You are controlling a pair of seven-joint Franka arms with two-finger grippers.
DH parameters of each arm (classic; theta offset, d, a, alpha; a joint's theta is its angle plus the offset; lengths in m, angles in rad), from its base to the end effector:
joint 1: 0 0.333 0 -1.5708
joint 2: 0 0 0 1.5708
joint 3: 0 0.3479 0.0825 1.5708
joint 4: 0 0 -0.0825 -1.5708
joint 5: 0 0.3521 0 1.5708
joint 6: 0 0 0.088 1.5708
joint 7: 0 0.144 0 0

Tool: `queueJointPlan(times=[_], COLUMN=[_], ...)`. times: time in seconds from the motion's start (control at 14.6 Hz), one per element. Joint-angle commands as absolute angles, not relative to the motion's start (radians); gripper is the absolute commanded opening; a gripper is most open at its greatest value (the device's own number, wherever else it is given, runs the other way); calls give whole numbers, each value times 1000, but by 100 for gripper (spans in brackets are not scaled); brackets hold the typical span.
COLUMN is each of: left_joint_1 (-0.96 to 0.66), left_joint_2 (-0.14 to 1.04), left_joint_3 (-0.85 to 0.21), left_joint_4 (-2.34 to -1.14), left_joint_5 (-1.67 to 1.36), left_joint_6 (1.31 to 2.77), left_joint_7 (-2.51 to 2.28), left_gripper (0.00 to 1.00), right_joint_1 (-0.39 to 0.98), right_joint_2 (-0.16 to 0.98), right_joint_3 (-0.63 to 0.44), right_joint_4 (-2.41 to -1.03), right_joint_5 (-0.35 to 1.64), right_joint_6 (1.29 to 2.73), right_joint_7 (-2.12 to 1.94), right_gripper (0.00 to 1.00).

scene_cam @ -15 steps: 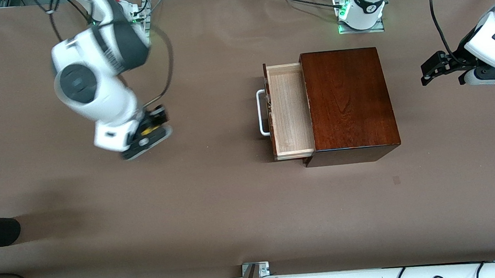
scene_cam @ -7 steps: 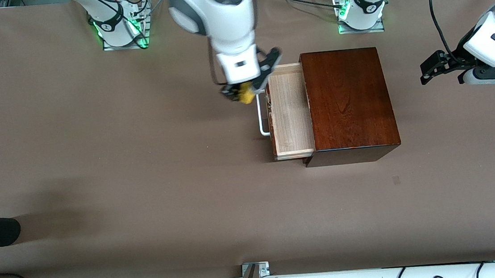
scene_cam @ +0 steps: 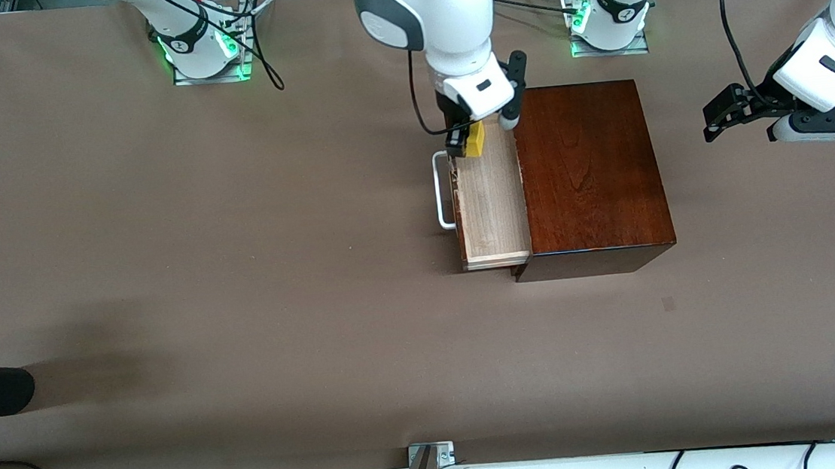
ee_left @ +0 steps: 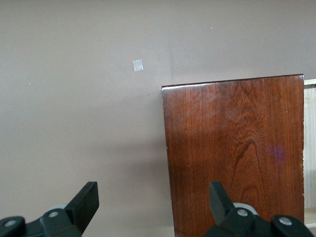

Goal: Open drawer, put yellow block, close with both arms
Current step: 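Carry the yellow cube with the right gripper into the open drawer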

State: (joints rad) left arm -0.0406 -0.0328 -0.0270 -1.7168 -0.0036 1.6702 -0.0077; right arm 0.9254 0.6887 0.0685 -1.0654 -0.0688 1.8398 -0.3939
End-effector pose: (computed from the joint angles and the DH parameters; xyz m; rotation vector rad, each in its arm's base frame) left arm 0.5150 -0.0356 0.5804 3.1380 -0.0934 -0.0218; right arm 0.4267 0.6120 0.4309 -2.4128 -2.0030 -0.1416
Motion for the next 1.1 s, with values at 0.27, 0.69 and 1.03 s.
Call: queueJointPlan(times=[0.27, 0.69, 1.03], left_joint_1=[-43, -43, -43], left_joint_2=[-38, -40, -38], left_joint_3=[-31, -31, -31], left_joint_4=[-1697, -1697, -1697], left_joint_5=[17, 17, 17], left_joint_6=[1649, 1644, 1643], left_joint_7=[3, 3, 3], left_gripper=[100, 100, 100], right_joint_1=[969, 976, 976], right_joint_2=[771, 827, 879], right_joint_3=[58, 57, 51], right_joint_4=[-1020, -1020, -1020], right_joint_5=[-80, -103, -106], right_joint_6=[1865, 1875, 1914], right_joint_7=[-499, -555, -554], right_gripper=[0, 0, 0])
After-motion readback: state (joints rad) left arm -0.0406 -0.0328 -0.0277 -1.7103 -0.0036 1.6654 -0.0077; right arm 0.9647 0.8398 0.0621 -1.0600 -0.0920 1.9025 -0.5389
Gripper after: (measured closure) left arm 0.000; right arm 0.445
